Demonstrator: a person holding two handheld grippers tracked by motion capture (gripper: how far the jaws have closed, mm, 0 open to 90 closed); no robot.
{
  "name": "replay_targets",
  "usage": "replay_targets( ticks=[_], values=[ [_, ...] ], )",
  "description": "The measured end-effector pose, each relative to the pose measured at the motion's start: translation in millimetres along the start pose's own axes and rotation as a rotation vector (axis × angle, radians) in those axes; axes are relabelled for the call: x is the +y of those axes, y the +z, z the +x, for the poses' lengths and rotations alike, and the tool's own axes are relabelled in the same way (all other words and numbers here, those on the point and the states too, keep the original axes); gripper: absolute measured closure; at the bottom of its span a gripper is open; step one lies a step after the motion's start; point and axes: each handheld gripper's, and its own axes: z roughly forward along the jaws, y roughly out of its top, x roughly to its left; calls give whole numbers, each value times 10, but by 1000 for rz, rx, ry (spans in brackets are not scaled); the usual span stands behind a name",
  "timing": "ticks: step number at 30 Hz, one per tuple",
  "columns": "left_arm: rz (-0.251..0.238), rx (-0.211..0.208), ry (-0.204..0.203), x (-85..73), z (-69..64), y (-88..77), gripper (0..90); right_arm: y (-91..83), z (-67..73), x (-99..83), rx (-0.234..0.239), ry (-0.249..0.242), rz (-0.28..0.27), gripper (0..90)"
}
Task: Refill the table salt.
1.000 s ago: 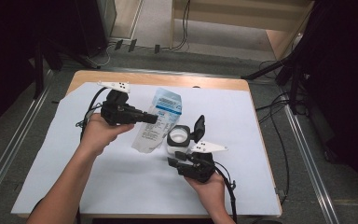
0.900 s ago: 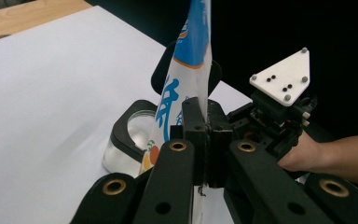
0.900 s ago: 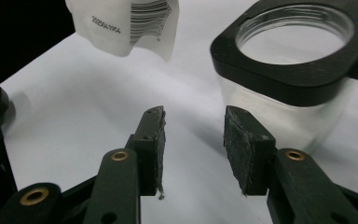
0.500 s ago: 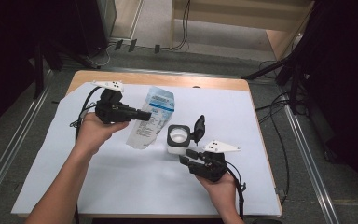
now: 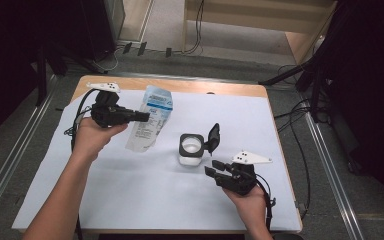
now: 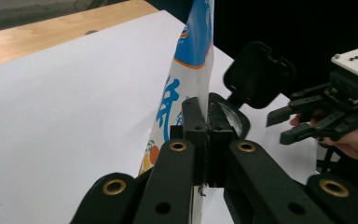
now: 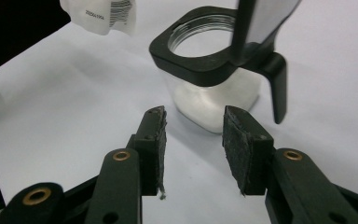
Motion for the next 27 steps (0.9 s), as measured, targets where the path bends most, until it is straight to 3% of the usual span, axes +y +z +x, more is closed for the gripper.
replay_targets(
  ticks=[8, 11, 14, 20, 27],
  values=[
    [-27, 57, -69, -52, 333, -6, 900, -108, -165, -1, -29, 23, -1, 612],
    [-36, 79, -86, -66, 398, -5, 900, -116, -210, 4, -34, 29, 0, 612],
    [-9, 119, -60, -7, 435, -10, 900, -115, -259, 17, -39, 31, -1, 614],
    [-25, 132, -48, 104, 551, -39, 900, -97, -317, 56, -46, 35, -4, 614],
    [-13, 175, -49, 38, 733, 41, 900, -54, -363, 88, -49, 33, 2, 614]
  ],
)
